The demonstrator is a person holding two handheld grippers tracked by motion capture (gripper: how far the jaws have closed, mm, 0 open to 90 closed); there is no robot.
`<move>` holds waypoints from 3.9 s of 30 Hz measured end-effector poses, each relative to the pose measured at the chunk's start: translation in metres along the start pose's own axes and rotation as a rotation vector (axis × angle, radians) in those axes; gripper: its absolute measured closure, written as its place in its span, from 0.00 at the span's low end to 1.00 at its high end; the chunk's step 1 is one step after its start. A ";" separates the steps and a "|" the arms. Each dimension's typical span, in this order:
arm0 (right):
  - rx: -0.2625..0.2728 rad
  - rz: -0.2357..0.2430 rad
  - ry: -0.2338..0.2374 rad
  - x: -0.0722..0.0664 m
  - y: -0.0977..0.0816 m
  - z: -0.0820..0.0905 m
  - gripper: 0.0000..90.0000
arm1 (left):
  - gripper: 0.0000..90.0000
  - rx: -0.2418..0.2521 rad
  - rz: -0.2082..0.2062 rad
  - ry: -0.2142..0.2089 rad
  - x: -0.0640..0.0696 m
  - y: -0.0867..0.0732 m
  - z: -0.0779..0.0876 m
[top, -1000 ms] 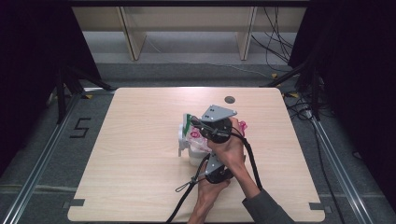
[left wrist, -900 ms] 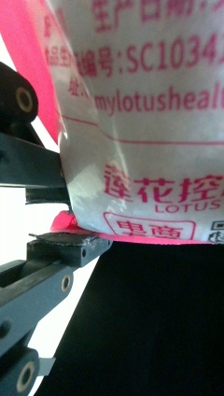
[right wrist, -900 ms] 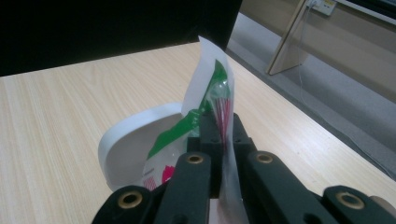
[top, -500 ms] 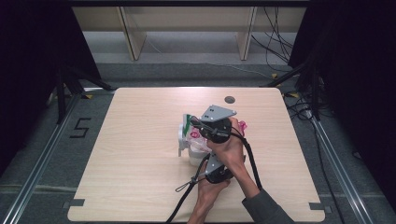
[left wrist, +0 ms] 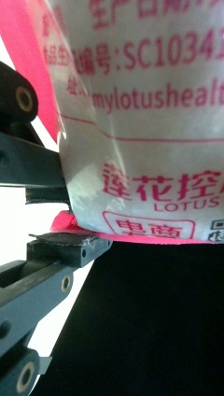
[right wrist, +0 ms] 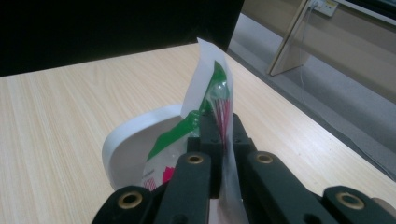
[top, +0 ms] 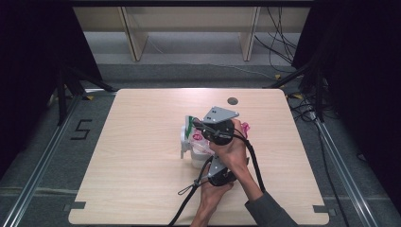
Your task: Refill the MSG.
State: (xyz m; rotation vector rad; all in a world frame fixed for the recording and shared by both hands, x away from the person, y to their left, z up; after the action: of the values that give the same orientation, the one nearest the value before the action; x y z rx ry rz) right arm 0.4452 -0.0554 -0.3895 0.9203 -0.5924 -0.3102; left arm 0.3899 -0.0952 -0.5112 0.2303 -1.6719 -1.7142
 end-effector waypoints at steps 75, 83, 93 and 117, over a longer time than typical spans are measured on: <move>0.080 -0.096 0.045 0.013 -0.006 0.024 1.00 | 0.80 -0.047 0.056 0.003 -0.004 -0.010 -0.007; 0.126 -0.123 0.039 0.018 -0.005 0.040 1.00 | 0.78 -0.066 0.050 0.001 -0.005 -0.009 -0.004; 0.171 -0.135 0.027 0.026 -0.006 0.051 1.00 | 0.75 -0.078 0.046 0.010 -0.008 -0.009 -0.003; 0.258 -0.293 0.053 0.051 -0.029 0.080 1.00 | 0.55 -0.132 0.065 0.047 -0.012 -0.007 0.011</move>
State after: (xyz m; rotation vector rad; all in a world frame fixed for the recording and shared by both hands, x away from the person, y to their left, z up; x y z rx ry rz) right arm 0.4377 -0.1499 -0.3587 1.2648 -0.4534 -0.4782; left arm 0.3894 -0.0803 -0.5205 0.1515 -1.5095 -1.7495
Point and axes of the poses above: each handheld gripper's, and its own axes: z roughly backward along the jaws, y roughly out of its top, x roughly to its right, the point moved 6 cm from there along -z, roughly forward along the jaws, and after that the axes turned 11 degrees about z, right-handed, at the moved point
